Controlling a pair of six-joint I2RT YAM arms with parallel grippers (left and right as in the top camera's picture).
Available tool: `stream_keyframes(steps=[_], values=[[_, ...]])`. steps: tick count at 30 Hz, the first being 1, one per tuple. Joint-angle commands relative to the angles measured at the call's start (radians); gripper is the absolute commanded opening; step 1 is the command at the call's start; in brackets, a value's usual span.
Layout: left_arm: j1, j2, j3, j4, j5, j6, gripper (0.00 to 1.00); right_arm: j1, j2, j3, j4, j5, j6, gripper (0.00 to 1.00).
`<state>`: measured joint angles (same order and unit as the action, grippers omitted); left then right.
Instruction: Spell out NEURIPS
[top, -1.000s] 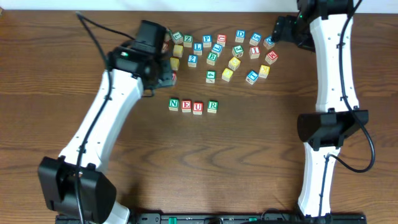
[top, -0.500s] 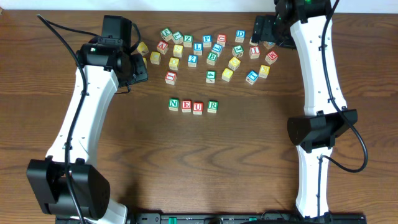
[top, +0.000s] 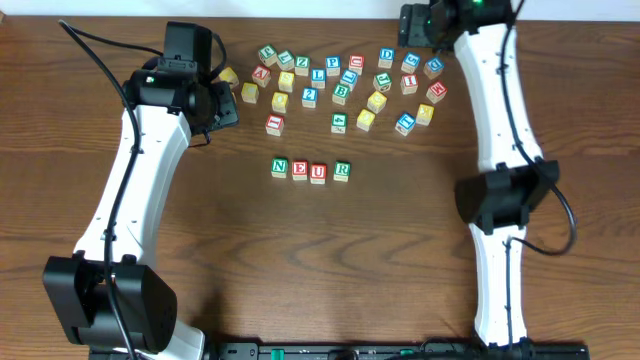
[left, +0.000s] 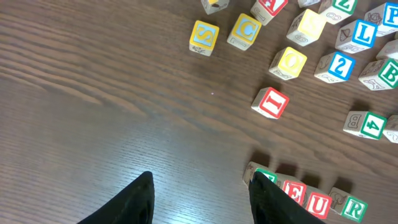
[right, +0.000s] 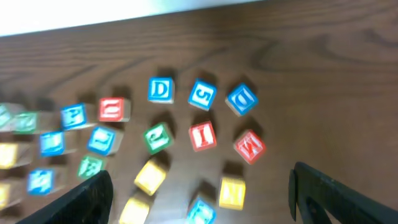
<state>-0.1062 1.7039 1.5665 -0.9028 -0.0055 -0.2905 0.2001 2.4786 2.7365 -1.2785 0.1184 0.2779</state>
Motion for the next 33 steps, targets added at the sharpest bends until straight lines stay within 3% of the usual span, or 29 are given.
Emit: stream_keyframes(steps=[1, 7, 22, 29, 33], values=[[0.005, -0.008, 0.006, 0.0, -0.006, 0.01, 0.49, -0.013, 0.118, -0.003, 0.037, -0.003, -0.104, 0.82], [0.005, -0.008, 0.006, -0.002, -0.006, 0.01, 0.49, -0.012, 0.191, -0.003, 0.071, 0.014, -0.104, 0.68], [0.005, -0.008, 0.006, -0.001, -0.006, 0.01, 0.49, -0.01, 0.293, -0.008, 0.117, -0.046, -0.187, 0.59], [0.005, -0.008, 0.006, -0.001, -0.006, 0.01, 0.49, -0.01, 0.312, -0.008, 0.127, -0.046, -0.19, 0.44], [0.005, -0.008, 0.006, -0.001, -0.006, 0.01, 0.49, -0.01, 0.313, -0.008, 0.126, -0.046, -0.19, 0.41]])
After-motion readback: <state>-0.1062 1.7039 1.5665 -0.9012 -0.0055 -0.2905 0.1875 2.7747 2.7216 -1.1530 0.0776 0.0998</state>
